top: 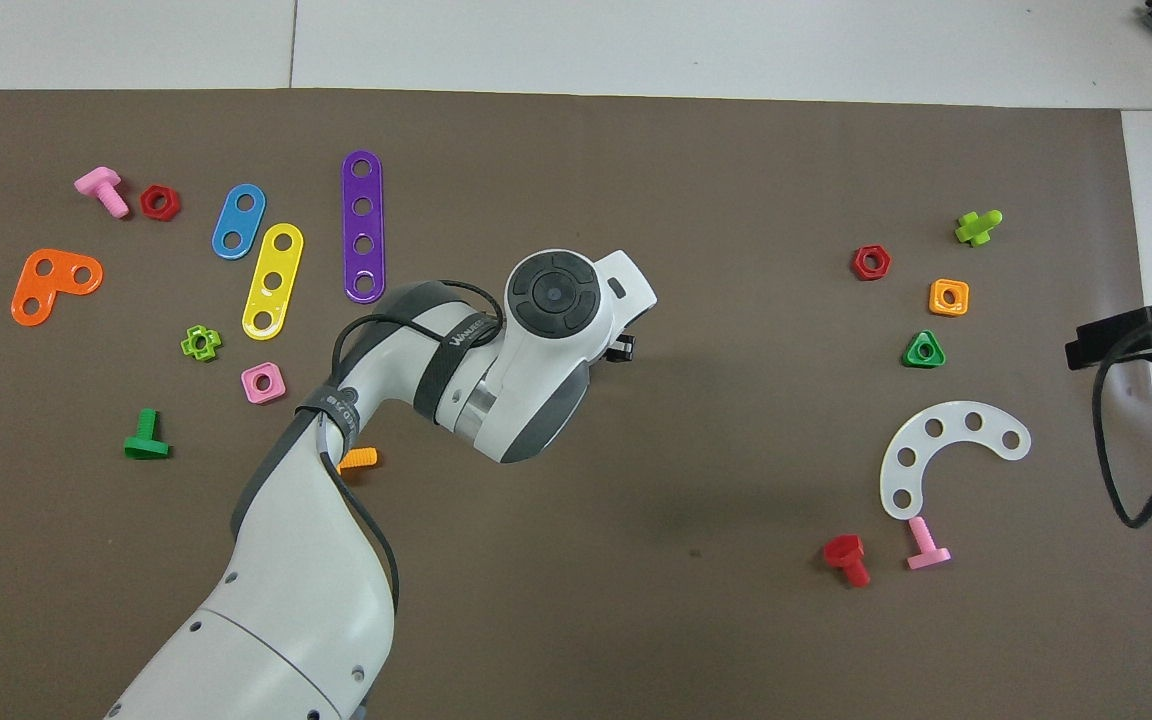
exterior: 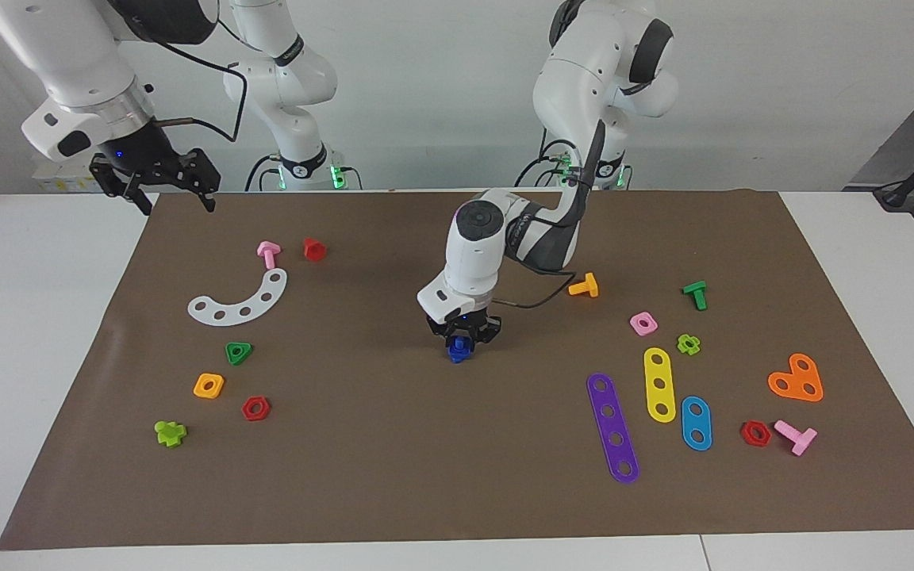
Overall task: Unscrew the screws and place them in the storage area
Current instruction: 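Twist the blue nut with the left gripper to unscrew it, then lift the blue nut and carry it toward the pink square piece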
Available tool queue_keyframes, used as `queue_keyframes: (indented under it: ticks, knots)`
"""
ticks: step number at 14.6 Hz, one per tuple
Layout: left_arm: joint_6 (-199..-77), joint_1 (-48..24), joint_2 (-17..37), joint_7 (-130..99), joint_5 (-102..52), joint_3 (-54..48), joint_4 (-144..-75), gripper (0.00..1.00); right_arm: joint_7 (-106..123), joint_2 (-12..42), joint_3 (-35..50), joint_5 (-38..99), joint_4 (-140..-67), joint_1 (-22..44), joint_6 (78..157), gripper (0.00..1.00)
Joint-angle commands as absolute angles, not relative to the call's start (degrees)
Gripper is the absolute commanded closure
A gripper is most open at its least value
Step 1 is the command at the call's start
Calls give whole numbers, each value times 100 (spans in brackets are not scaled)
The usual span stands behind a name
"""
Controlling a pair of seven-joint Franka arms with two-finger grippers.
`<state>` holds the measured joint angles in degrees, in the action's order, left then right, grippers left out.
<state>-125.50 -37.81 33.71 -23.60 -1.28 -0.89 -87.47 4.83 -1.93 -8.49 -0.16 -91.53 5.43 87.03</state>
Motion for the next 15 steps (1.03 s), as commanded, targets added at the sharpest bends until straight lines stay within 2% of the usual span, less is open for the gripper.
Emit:
queue_keyframes:
  ticks: [1, 4, 8, 11, 15]
  knots:
    - [-11797, -3762, 3708, -2399, -176, -35, -7851, 66, 598, -229, -817, 70, -9185, 492, 8701, 0]
    - [-11471, -3736, 3683, -2399, -306, 26, -7621, 65, 598, -229, -817, 70, -9185, 492, 8701, 0]
    - [-11118, -3086, 3612, -2321, -571, 9, -7497, 66, 589, -229, -817, 70, -9185, 492, 8701, 0]
    - [-11092, -2542, 3315, -1875, -693, -44, -7593, 66, 589, -229, -817, 70, -9185, 492, 8701, 0]
    - [-11082, -1996, 2367, -653, -721, -9, -9013, 66, 598, -229, -817, 70, -9185, 492, 8701, 0]
